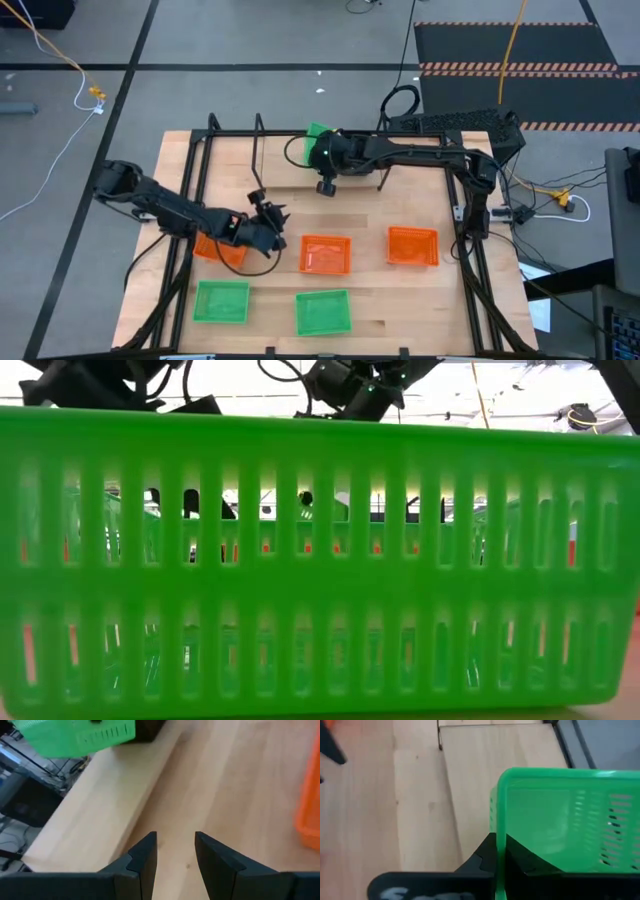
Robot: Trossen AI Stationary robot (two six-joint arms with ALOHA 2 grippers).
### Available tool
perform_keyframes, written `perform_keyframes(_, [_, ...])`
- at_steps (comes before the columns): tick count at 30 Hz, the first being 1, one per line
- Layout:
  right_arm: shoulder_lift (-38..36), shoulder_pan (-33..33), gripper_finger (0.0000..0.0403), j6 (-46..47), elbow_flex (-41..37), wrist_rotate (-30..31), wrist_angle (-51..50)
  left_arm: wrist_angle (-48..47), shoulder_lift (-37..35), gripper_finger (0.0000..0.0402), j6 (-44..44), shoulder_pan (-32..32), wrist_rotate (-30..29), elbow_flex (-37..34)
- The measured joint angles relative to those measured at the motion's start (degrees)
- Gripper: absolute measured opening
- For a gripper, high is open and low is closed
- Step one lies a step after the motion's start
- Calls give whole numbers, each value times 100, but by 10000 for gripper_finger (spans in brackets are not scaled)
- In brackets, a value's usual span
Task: Stack baskets on shelf by color
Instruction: Put the right green bin on the shelf
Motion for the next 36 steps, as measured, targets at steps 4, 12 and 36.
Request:
perform_keyframes(4, [93, -2, 2, -14, 10, -191, -10, 72, -40, 136, 127, 205, 6, 0])
perform_keyframes(12, [91, -18, 2, -46, -366, -404, 637, 48, -40, 136, 108, 310, 19, -2])
perform_keyframes(36, [94, -148, 35, -79, -669, -340, 937, 91, -38, 136, 94, 280, 21, -2])
